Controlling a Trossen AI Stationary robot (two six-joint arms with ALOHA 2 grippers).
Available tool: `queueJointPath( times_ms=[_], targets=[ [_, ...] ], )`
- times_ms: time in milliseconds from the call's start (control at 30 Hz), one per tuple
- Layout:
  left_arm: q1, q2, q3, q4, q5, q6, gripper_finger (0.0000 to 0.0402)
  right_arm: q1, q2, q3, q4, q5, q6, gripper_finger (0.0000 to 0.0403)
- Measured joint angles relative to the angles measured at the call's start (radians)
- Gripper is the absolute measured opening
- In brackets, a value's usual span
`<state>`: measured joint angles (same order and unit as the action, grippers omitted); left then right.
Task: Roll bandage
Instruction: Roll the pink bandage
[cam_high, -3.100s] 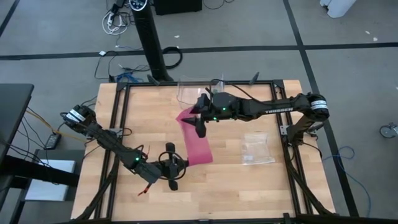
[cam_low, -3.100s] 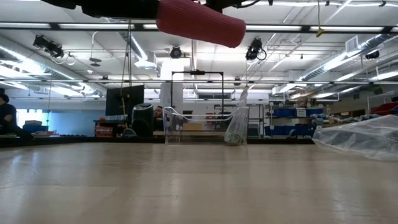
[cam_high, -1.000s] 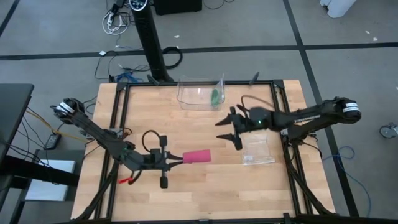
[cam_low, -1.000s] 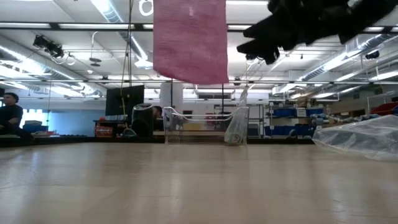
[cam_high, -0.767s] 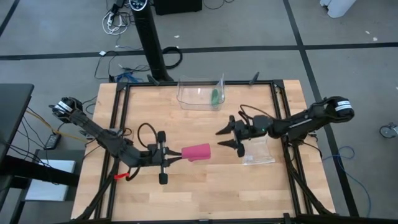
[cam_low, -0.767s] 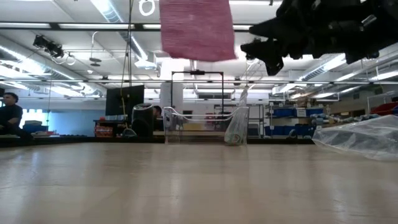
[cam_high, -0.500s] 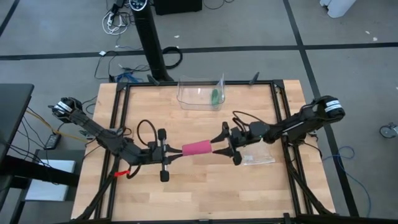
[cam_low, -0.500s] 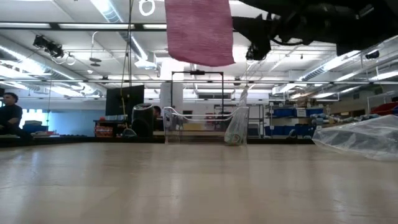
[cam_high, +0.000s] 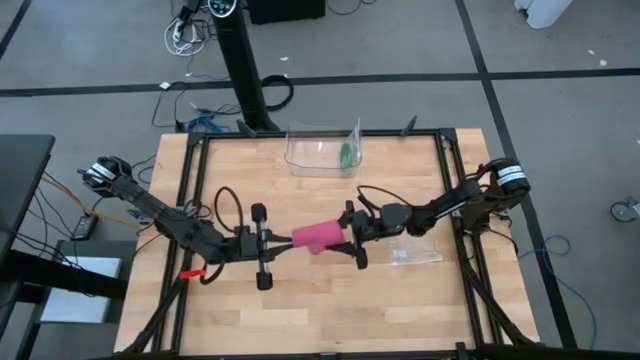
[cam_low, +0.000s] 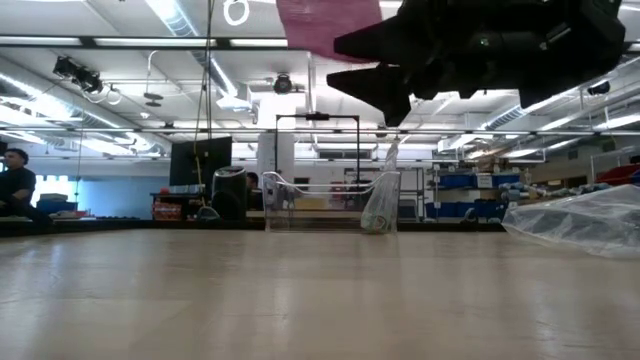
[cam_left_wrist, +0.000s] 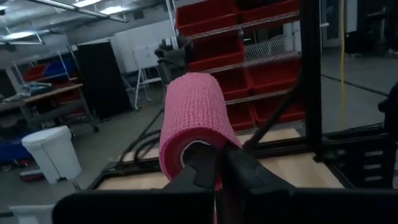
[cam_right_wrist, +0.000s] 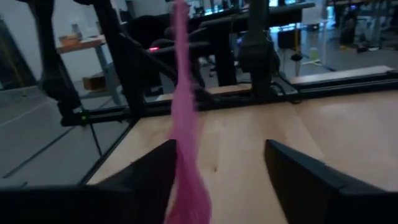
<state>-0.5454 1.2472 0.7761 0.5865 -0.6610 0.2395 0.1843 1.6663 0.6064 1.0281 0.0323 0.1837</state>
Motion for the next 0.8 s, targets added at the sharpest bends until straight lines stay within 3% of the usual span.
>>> queueJointPath(
  times_ms=[100,200,267,500,800],
  targets=[
    [0.002,-0.007,0.0,-0.01,-0.036,0.023,0.0013,0.035,0.017,0.0,0.04,0.076,-0.002,0.0165],
    [0.005,-0.014,0.0,-0.011,-0.08,0.046,0.0013,0.076,0.017,0.001,0.075,0.137,-0.044,0.0053],
    [0.004,-0.013,0.0,-0.016,-0.125,0.074,0.0013,0.101,0.016,0.001,0.084,0.156,-0.072,0.0016],
    [0.01,-0.013,-0.008,-0.011,-0.356,0.175,0.0013,0.177,0.012,0.001,0.107,0.132,-0.03,0.0004],
    [0.035,-0.011,-0.143,0.002,-0.385,0.115,0.0013,0.214,-0.035,0.039,0.145,0.124,-0.02,0.0003]
  ],
)
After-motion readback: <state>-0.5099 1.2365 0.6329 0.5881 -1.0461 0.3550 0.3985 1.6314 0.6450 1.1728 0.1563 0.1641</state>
